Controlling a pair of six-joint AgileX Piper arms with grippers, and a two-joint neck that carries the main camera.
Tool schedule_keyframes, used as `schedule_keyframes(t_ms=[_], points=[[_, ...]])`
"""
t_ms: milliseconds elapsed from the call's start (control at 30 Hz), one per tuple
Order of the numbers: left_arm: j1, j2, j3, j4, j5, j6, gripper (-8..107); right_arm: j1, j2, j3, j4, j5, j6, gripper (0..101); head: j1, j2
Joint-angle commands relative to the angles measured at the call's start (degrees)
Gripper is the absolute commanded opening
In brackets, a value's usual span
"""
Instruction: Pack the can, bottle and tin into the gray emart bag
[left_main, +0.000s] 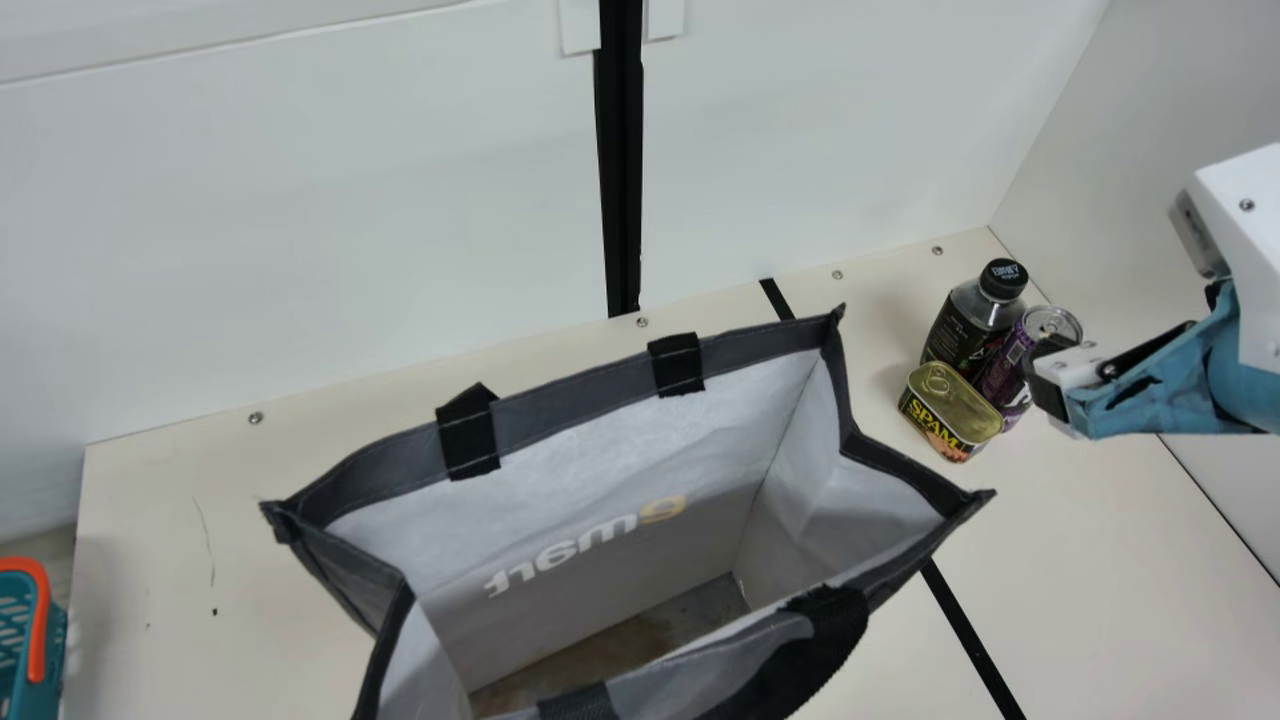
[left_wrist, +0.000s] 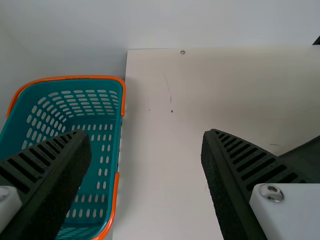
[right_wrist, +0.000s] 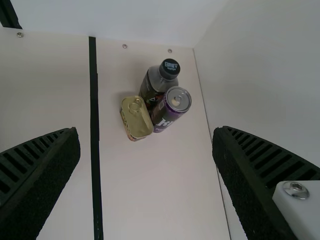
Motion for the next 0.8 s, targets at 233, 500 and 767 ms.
schedule_keyframes(t_ms=[233,500,767], points=[[0.00,0.00,0.00,0.00,0.00,0.00,90,0.00,0.00,0.00,0.00,-0.07,0.00,91,-1.30,-0.14],[0.00,0.00,0.00,0.00,0.00,0.00,90,0.00,0.00,0.00,0.00,-0.07,0.00,91,-1.30,-0.14],[0.00,0.00,0.00,0.00,0.00,0.00,90,0.00,0.00,0.00,0.00,-0.07,0.00,91,-1.30,-0.14]])
